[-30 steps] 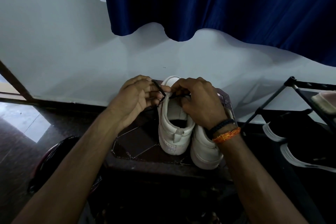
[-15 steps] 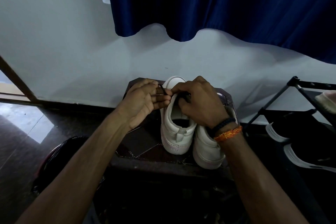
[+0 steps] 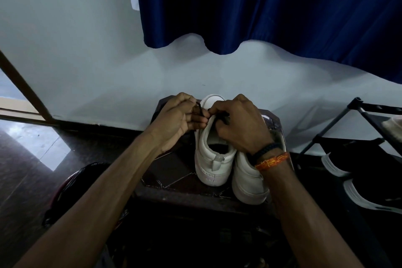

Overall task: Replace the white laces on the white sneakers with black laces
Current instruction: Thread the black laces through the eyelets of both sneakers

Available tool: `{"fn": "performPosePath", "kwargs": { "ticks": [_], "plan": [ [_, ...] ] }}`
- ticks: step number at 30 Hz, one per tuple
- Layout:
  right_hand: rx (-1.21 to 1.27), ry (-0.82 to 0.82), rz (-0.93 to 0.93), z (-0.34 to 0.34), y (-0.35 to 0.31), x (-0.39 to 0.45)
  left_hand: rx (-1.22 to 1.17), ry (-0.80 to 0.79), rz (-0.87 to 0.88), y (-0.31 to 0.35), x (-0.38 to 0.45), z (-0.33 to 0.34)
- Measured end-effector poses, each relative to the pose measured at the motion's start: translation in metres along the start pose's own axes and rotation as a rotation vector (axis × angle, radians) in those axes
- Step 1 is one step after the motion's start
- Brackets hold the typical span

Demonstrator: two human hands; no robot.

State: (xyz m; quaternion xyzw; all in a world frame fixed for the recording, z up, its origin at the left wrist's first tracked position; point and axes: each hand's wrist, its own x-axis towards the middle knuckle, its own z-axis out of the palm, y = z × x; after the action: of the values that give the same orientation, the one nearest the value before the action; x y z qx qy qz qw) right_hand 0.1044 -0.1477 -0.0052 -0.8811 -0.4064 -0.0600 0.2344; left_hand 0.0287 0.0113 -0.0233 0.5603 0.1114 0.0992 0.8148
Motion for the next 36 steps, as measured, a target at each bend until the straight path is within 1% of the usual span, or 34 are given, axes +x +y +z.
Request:
{"fn": "performPosePath", "kwargs": {
  "ticks": [7,12,19,24,29,34,36],
  "plan": [
    [0.008,-0.012,0.026,0.000,0.000,0.001,0.142,-0.019,0.043,0.002,0.005,0.000],
    [-0.002,-0.022,0.021,0.000,0.001,0.002,0.223,-0.032,0.122,-0.001,0.002,0.002],
    [-0.015,-0.001,-0.007,0.002,0.003,0.002,0.239,-0.139,0.173,0.001,-0.008,-0.011],
    [0.019,0.024,0.000,0.004,0.004,0.002,0.231,-0.088,0.214,-0.002,-0.013,-0.018],
    [0.008,0.020,-0.002,0.003,0.001,0.001,0.364,-0.052,0.280,0.000,-0.009,-0.018],
    [0.136,0.056,0.009,-0.001,-0.001,-0.004,0.348,-0.019,0.292,-0.001,-0.007,-0.013],
    [0.141,0.062,-0.008,-0.001,-0.002,-0.004,0.343,-0.012,0.298,-0.003,-0.006,-0.010]
  ]
}}
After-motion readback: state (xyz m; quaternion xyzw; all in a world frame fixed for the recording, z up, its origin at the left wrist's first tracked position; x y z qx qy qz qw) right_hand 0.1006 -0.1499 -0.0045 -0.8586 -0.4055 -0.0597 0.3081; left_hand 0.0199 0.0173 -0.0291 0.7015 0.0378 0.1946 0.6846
